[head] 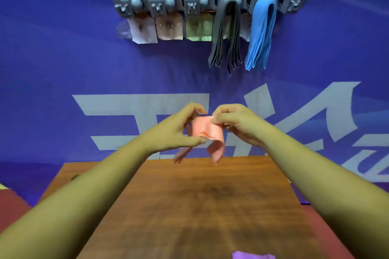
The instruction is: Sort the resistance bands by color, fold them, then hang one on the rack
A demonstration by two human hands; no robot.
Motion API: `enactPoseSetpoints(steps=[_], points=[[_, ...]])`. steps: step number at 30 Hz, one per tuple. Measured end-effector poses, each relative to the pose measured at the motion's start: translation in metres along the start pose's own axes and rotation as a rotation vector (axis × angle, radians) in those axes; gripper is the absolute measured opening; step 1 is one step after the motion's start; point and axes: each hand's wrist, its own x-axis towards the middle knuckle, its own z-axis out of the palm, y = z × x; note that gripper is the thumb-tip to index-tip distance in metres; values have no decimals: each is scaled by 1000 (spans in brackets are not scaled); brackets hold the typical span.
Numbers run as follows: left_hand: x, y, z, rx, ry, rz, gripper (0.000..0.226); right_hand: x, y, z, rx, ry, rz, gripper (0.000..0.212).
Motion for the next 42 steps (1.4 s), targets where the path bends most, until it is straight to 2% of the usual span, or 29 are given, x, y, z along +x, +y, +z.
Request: enactPoseSetpoints(steps=[4, 6, 8, 12, 14, 16, 19, 22, 26, 32, 35, 42], points=[[-1, 28, -39, 24, 156, 76, 34, 6, -38, 13, 19, 28, -65, 13], [-1, 40, -55, 24, 183, 101, 28, 7, -54, 16, 5, 57, -109, 12], [2, 51, -67, 32, 197, 112, 23, 9, -69, 20, 16, 63, -171, 3], [7, 68, -89, -24, 266, 109, 27, 10, -94, 26, 12, 72, -281, 28], [9, 76, -99, -29, 287, 110, 29, 12, -101, 29, -119, 61, -346, 46], [10, 81, -107, -18, 293, 110, 33, 13, -107, 35, -265, 80, -402, 54], [9, 83, -119, -2, 293, 108, 34, 19, -116, 38, -390, 162, -490, 34], [6, 81, -132, 92, 265, 102, 32, 25, -128, 38, -404, 241, -550, 13], [1, 77, -142, 210, 254, 126, 32, 37, -138, 39, -437, 317, -578, 9], [15, 73, -157, 29, 572, 175, 15, 62, -160, 49, -381, 468, -630, 10], [25, 73, -164, 11, 719, 155, 10, 81, -169, 56, -353, 517, -648, 12], [50, 61, -171, 51, 914, 102, 3, 119, -172, 71, -357, 691, -687, 14]])
